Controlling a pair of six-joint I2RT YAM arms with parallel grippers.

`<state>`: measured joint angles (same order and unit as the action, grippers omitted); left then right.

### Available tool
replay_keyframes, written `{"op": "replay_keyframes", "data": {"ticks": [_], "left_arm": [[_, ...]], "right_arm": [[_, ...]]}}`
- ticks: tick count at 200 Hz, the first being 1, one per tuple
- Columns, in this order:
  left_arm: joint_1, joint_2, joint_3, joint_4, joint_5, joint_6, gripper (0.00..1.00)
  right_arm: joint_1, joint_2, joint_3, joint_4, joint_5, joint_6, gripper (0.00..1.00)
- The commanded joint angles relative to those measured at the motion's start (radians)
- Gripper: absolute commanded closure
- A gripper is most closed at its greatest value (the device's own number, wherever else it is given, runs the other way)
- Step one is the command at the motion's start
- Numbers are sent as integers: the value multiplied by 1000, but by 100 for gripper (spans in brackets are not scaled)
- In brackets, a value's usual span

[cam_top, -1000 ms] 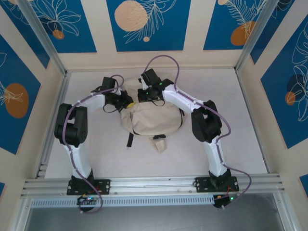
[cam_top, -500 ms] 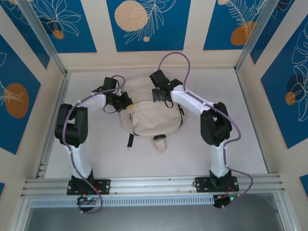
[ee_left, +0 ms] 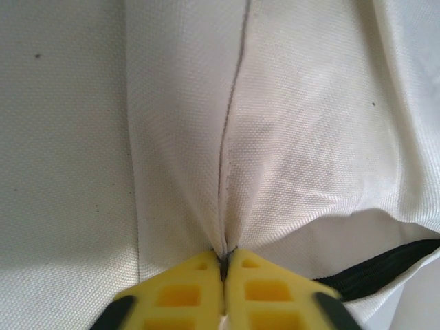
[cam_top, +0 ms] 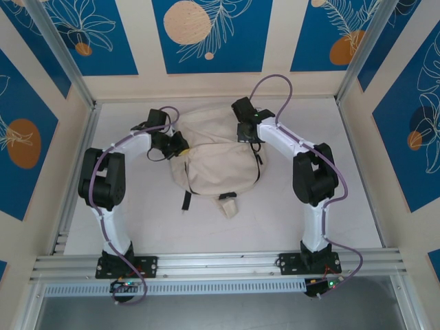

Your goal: Pack books, pencil case, and school supplies into a backpack

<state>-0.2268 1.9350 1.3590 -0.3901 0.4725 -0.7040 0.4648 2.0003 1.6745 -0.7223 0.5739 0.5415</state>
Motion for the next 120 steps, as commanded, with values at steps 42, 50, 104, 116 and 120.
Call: {"op": "replay_keyframes", "data": {"ticks": [42, 50, 104, 116, 120], "left_arm": [[39, -260, 82, -279, -400, 117, 19], [44, -292, 74, -292, -455, 127, 12], [106, -549, -181, -171, -880, 152, 0], [116, -600, -266, -98, -959, 177, 0], [118, -615, -292, -75, -984, 183, 0]], "right_arm": [[-73, -392, -208, 181, -123, -64, 17], [-93, -441, -254, 213, -110, -74, 10], [-229, -710, -581, 430, 98, -187, 1], [-269, -736, -628, 443, 104, -175, 0], [-283, -744, -642, 443, 104, -167, 0]]}}
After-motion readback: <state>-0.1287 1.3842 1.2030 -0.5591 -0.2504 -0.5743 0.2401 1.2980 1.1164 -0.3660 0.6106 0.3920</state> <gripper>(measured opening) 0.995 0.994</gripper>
